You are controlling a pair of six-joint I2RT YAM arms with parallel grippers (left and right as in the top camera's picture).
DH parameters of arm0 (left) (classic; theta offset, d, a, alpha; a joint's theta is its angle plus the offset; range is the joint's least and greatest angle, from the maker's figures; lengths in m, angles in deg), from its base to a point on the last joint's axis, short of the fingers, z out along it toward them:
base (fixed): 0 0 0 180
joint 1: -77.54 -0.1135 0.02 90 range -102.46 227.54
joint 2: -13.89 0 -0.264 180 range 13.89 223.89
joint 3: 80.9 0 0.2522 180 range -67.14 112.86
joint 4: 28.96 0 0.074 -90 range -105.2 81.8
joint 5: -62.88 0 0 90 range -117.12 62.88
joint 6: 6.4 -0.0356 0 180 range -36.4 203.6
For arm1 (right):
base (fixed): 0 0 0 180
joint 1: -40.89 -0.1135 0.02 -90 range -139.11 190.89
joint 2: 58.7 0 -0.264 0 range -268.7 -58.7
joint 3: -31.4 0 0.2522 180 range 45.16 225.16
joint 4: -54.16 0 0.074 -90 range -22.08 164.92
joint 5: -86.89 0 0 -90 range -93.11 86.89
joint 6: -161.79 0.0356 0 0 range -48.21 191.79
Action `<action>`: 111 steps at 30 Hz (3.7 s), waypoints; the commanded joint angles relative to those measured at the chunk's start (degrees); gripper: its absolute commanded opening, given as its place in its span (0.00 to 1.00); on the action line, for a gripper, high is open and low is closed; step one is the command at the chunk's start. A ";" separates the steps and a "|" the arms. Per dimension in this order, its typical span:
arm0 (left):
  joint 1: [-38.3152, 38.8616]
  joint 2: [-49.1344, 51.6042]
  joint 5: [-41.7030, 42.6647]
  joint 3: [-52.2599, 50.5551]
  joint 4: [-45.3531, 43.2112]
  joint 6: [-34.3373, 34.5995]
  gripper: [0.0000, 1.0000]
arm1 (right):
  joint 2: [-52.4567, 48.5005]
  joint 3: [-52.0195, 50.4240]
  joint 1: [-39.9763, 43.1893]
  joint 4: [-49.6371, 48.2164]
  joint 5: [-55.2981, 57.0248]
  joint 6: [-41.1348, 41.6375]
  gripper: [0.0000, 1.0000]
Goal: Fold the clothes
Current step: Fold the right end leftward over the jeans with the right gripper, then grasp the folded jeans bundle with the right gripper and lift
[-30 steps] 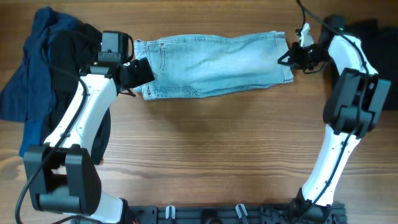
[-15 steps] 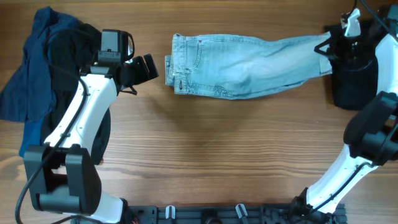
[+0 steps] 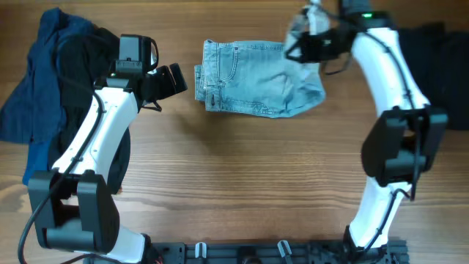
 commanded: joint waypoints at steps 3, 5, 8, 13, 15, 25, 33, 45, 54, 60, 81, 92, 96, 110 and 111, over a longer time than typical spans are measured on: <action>-0.26 0.59 0.50 0.44 -0.17 -0.13 0.99 | 1.81 0.55 -7.56 -2.40 3.10 4.50 0.04; -0.26 0.59 0.50 0.44 -0.24 -0.13 0.99 | 1.81 0.55 -9.64 -3.08 3.41 4.87 0.04; -0.26 0.59 0.50 0.44 -0.28 -0.13 0.99 | 1.75 0.55 -12.15 -4.33 4.00 6.23 0.04; -0.26 0.59 0.50 0.44 -0.44 -0.13 0.99 | 1.03 0.42 -15.45 -7.72 6.16 8.13 0.04; -0.26 0.59 0.50 0.44 -0.44 -0.13 0.99 | 0.52 0.37 -16.44 -9.46 6.19 8.20 0.04; -0.26 0.59 0.50 0.44 -0.57 -0.13 0.99 | -3.04 0.37 -20.04 -13.42 6.14 10.62 0.09; -0.26 0.59 0.50 0.44 -1.25 -0.13 0.99 | -3.43 0.39 -22.01 -14.38 5.07 10.21 0.83; -0.24 0.59 0.72 0.44 -1.22 -0.11 1.00 | 1.42 5.75 -15.96 -7.48 5.31 9.20 0.87; -0.20 0.59 1.81 0.44 -1.22 -0.09 0.98 | 2.25 5.11 -5.20 4.68 12.81 9.07 0.91; -0.20 0.59 1.81 0.44 -1.38 -0.09 0.99 | 0.57 1.27 -2.67 4.24 13.27 7.65 0.95; -5.25 -3.54 2.64 3.85 1.81 -1.60 1.00 | -0.59 0.66 -6.69 14.58 10.51 4.68 0.52; -14.40 -7.87 6.69 5.01 4.76 -1.60 0.99 | -0.59 -4.61 -9.75 17.42 11.80 13.55 0.04; -14.40 -7.89 6.67 5.01 4.92 -1.62 1.00 | -0.59 -10.40 -9.81 13.99 12.17 17.27 0.04; -14.40 -7.89 6.69 5.01 5.29 -1.60 0.99 | -0.61 -23.69 -7.08 -11.63 25.42 25.81 0.04; -14.40 -7.89 6.69 5.01 5.29 -1.60 1.00 | -0.68 -23.69 -6.75 -13.51 27.45 25.83 0.04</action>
